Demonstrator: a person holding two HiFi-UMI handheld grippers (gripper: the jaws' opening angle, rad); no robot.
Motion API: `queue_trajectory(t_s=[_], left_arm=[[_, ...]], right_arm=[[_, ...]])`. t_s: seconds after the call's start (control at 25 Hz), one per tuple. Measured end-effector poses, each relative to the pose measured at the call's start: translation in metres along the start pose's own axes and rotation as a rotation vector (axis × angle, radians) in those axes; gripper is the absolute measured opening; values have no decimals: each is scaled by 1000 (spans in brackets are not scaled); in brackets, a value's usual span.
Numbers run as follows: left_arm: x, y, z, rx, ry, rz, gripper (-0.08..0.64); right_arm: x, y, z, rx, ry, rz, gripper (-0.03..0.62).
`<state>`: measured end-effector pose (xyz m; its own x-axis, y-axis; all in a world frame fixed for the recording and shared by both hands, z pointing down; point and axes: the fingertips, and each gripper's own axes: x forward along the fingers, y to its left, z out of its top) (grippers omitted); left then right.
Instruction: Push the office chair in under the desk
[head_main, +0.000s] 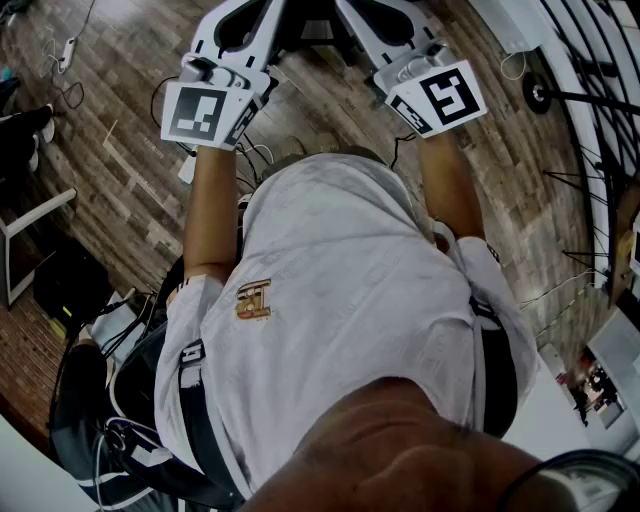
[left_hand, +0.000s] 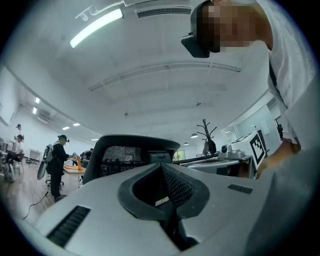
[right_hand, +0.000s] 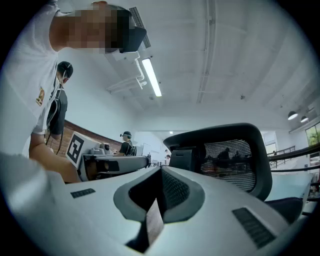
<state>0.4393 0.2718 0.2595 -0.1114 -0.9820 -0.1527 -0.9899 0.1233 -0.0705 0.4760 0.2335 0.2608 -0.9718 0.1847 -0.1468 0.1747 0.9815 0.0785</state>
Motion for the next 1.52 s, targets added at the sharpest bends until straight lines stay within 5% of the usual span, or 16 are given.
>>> queue_trajectory(t_s=[0.72, 0.84, 0.96, 1.2, 1.52], left_arm=[[20, 22, -12, 48, 44, 27, 21], [23, 31, -22, 211, 111, 14, 43], [29, 40, -39, 460, 237, -44, 160], [48, 55, -83, 857, 462, -113, 287], [69, 82, -120, 1096, 596, -130, 321]], right_arm=[[-3, -29, -14, -24, 35, 18, 37], [-9, -39, -17, -113, 71, 4, 38], [-11, -52, -20, -229, 108, 5, 59], [-13, -76, -54, -527, 370, 54, 193], [1, -101, -82, -844, 527, 21, 241]])
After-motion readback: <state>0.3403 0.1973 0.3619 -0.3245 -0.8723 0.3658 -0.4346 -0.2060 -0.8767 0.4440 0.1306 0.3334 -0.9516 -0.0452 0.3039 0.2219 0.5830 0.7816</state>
